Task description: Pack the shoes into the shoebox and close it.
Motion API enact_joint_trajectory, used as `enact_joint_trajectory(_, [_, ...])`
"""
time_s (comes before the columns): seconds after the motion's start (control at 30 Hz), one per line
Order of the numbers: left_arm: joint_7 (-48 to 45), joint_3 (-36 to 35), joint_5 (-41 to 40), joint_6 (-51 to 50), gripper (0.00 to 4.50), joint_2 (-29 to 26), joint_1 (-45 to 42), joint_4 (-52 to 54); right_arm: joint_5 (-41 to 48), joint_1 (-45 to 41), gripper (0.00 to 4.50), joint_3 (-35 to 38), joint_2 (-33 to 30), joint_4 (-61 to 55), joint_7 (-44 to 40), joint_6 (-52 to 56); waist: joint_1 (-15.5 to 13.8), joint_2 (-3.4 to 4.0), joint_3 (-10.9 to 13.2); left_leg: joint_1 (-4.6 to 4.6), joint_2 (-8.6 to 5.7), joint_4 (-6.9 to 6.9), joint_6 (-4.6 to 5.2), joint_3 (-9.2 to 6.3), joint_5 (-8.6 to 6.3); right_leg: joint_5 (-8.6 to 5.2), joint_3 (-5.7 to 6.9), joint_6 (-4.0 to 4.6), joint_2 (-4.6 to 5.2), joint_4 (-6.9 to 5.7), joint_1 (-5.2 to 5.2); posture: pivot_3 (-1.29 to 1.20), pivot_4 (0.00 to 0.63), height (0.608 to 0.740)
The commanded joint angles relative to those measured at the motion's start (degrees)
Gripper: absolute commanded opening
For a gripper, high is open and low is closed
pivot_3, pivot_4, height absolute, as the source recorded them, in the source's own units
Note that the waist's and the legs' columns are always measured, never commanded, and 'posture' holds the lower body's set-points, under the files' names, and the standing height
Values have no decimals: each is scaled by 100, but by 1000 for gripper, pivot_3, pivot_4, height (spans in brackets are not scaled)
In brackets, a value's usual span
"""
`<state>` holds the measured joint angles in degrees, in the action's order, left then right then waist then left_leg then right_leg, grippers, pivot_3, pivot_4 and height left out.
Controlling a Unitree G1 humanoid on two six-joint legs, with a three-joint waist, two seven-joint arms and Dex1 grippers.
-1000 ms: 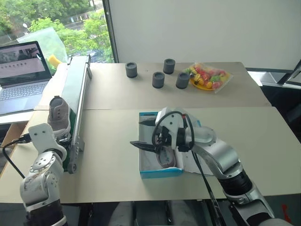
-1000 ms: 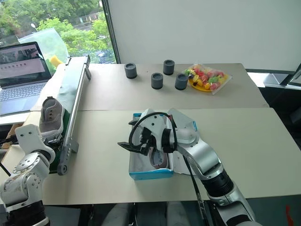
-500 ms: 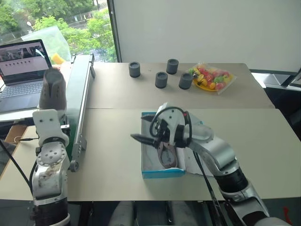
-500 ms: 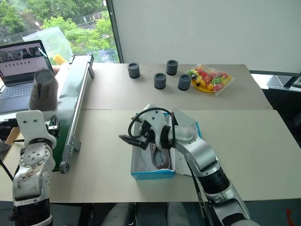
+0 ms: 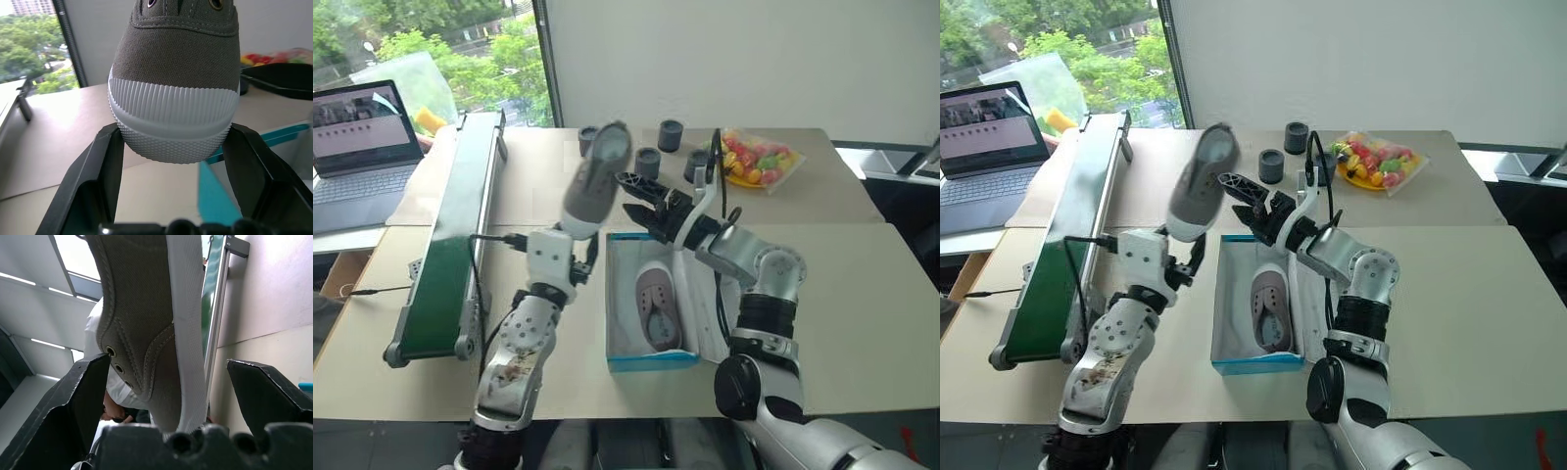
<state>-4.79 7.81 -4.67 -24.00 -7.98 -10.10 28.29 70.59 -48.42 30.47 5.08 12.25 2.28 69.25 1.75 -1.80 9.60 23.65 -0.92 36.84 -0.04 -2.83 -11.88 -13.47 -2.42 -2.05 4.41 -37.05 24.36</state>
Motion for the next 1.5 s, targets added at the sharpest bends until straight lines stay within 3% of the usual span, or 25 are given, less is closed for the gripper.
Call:
enact_joint_trajectory(0.03, [-384,209,-447,-225,2656,295,-479,22,496,-158,4500,-231,376,-323,319,-56,25,0,0,-2,0,3,1,1,0,0,1,0,-1,3,-2,0,150,740])
enact_joint_trajectory(0.17, [-520,232,-535,-330,2656,349,-625,-9,642,-54,4500,-408,338,-476,556,-236,93,0,0,-6,-3,11,2,5,1,-2,0,-3,-1,5,-9,0,150,740])
enact_joint_trajectory(0.3, [-535,174,-535,-379,2642,351,-607,-28,767,54,3543,-511,303,-660,798,-479,90,1,0,-5,-2,10,2,4,1,-2,1,-3,-3,2,-8,0,150,740])
enact_joint_trajectory(0.53, [-510,102,-523,-451,2642,366,-530,16,834,124,1201,-674,164,-775,988,-764,75,1,0,-5,-3,11,2,4,2,-2,1,-4,-3,6,-9,0,150,740])
enact_joint_trajectory(0.73, [-624,196,-402,-496,2642,180,-456,-9,929,113,1201,-785,114,-814,959,-820,79,1,0,-6,-2,11,2,4,2,-2,0,-4,-4,6,-9,0,150,740])
enact_joint_trajectory(0.77, [-644,202,-408,-506,3516,147,-453,0,946,111,1117,-789,112,-804,964,-823,80,1,0,-6,-2,11,2,3,2,-2,0,-4,-4,6,-9,0,150,740])
enact_joint_trajectory(0.87, [-705,259,-363,-506,4481,34,-452,45,999,102,1117,-794,90,-758,998,-872,76,2,0,-7,-2,10,2,3,1,-2,1,-4,-4,6,-9,0,150,740])
enact_joint_trajectory(1.0, [-984,193,-483,-618,4481,-369,-63,434,732,-67,1117,-767,-166,-654,993,-1190,90,2,0,-7,-3,10,2,4,1,-3,0,-5,-3,6,-10,0,150,740])
enact_joint_trajectory(1.13, [-1325,-278,-802,-856,4481,-894,645,1046,-5,-599,1117,-1110,-1025,-636,920,-1059,91,17,10,-6,-1,9,2,5,2,-3,-2,-4,-5,5,-2,0,150,740])
enact_joint_trajectory(1.33, [-1905,-865,-1411,-1367,4481,-1713,1083,1732,165,-1496,1117,-1571,-2510,-222,1163,1406,68,23,14,-7,0,6,3,4,2,-6,3,-1,-5,22,-10,0,150,740])
enact_joint_trajectory(1.4, [-2225,-881,-1559,-1447,4481,-2075,1075,1860,813,-1548,1117,-1937,-2879,-46,1426,2127,66,22,13,-16,1,6,4,4,1,-6,4,-1,-4,29,-25,0,150,740])
enact_joint_trajectory(1.5, [-2424,-837,-1641,-1469,4481,-2382,1017,1914,2137,-1505,1117,-2697,-3449,218,1829,2325,53,22,14,-13,-1,7,5,5,1,-6,4,0,-2,29,-24,0,150,740])
